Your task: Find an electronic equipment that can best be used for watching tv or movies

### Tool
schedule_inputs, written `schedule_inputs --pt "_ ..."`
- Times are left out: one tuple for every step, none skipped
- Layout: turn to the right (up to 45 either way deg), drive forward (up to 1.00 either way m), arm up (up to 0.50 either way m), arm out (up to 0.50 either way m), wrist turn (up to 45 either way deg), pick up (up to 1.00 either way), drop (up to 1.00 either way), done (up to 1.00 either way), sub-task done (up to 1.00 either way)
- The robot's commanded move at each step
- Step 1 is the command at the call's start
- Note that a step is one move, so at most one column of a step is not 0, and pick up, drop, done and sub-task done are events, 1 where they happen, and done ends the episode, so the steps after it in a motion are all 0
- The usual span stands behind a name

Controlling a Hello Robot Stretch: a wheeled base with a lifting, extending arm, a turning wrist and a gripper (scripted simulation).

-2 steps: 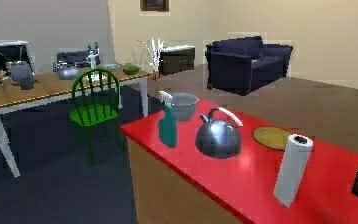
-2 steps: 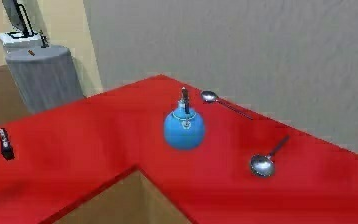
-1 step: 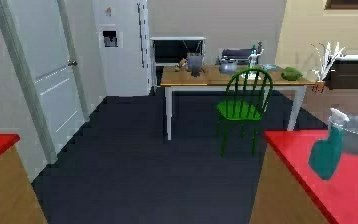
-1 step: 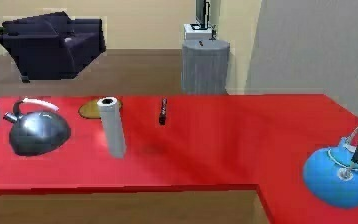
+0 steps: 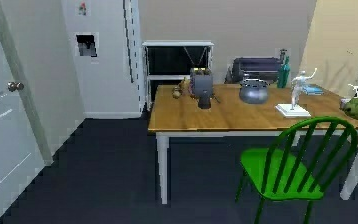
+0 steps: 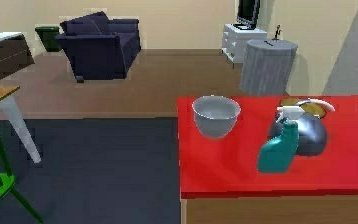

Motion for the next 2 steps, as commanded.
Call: schedule_inputs --pt "-6.0 0.0 0.0 0.0 0.0 0.0 0.0 0.0 0.0" --pt "0.0 0.2 0.0 0.0 0.0 0.0 0.0 0.0 0.0"
